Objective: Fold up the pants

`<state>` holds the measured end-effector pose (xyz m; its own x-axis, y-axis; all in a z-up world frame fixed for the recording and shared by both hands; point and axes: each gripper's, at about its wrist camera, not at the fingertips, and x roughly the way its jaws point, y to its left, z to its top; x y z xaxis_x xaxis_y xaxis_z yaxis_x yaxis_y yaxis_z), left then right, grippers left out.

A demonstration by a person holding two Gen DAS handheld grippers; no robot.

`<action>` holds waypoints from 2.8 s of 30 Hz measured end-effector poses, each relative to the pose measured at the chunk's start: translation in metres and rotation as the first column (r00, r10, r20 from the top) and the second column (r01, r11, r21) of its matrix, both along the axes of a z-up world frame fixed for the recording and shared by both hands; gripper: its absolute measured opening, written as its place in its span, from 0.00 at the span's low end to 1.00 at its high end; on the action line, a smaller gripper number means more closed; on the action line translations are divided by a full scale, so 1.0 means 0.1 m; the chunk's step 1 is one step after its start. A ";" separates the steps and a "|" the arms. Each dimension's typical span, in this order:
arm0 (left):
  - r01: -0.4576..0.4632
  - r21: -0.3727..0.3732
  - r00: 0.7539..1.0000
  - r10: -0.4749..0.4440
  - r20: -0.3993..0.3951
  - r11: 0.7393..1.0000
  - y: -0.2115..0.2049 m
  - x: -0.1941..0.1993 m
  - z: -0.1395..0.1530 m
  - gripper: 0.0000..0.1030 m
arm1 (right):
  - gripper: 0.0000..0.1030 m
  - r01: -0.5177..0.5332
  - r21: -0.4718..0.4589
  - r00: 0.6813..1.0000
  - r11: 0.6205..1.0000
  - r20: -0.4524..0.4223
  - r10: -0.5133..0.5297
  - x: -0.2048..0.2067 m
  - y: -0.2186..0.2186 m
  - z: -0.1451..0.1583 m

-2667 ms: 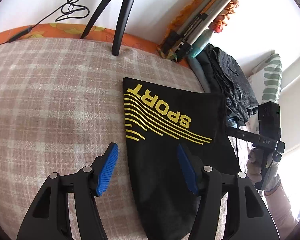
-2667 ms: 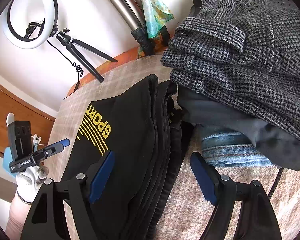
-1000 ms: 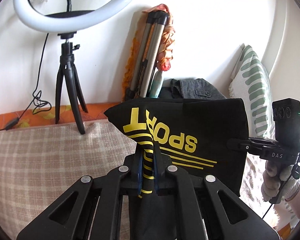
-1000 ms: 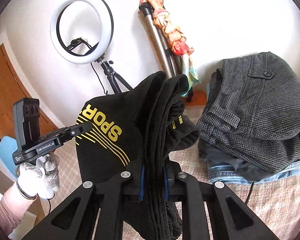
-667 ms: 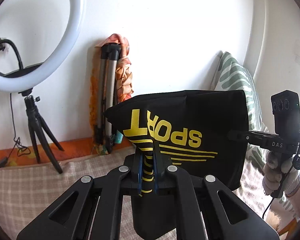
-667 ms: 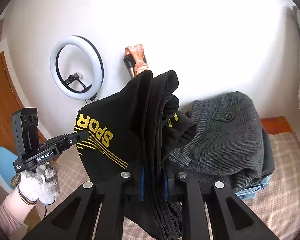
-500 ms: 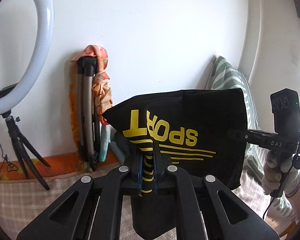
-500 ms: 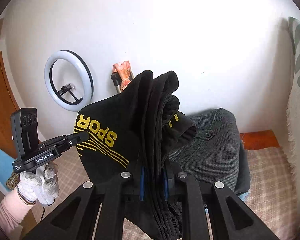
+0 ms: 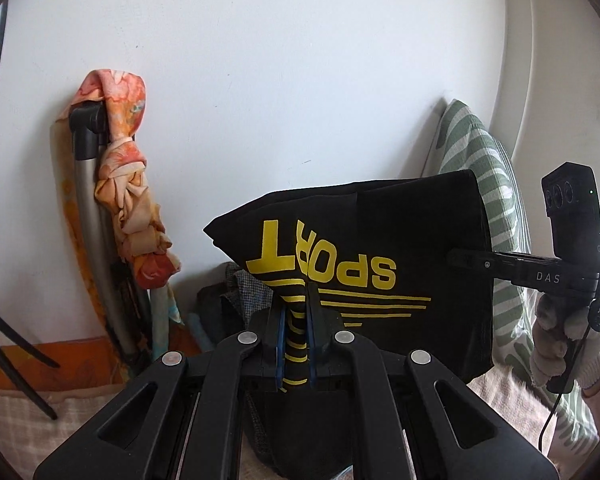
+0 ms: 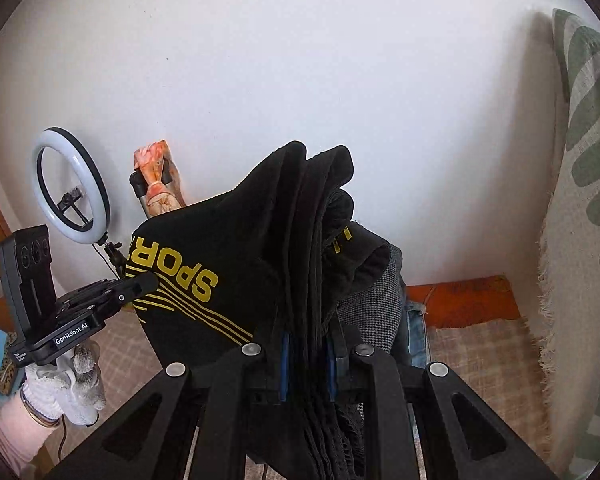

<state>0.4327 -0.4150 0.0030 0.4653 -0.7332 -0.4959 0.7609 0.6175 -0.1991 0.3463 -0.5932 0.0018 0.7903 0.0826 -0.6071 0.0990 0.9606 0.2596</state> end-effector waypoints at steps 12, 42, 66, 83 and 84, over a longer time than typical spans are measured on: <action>-0.064 0.107 0.997 0.060 0.040 0.992 -0.45 0.26 -0.34 0.06 | 0.12 0.028 -0.020 0.996 0.999 -0.088 -0.029 0.51 -0.30 -0.45; -0.121 0.187 0.989 0.103 0.105 0.975 -0.14 -0.22 -0.08 0.58 | 0.69 0.166 -0.221 0.973 0.961 -0.119 -0.196 0.09 0.02 -0.29; -0.164 0.142 0.980 0.146 0.132 0.976 1.36 -1.85 0.43 0.80 | 1.00 0.174 -0.274 0.984 0.946 0.026 -0.174 -1.85 1.46 0.45; -0.280 0.173 0.953 0.251 0.171 0.944 2.22 -3.01 0.13 0.84 | 1.00 0.236 -0.265 0.972 0.935 0.062 -0.228 -3.07 2.35 0.26; -0.280 0.166 0.954 0.254 0.161 0.946 2.24 -3.05 0.12 0.84 | 1.00 0.238 -0.255 0.971 0.937 0.058 -0.231 -3.10 2.38 0.25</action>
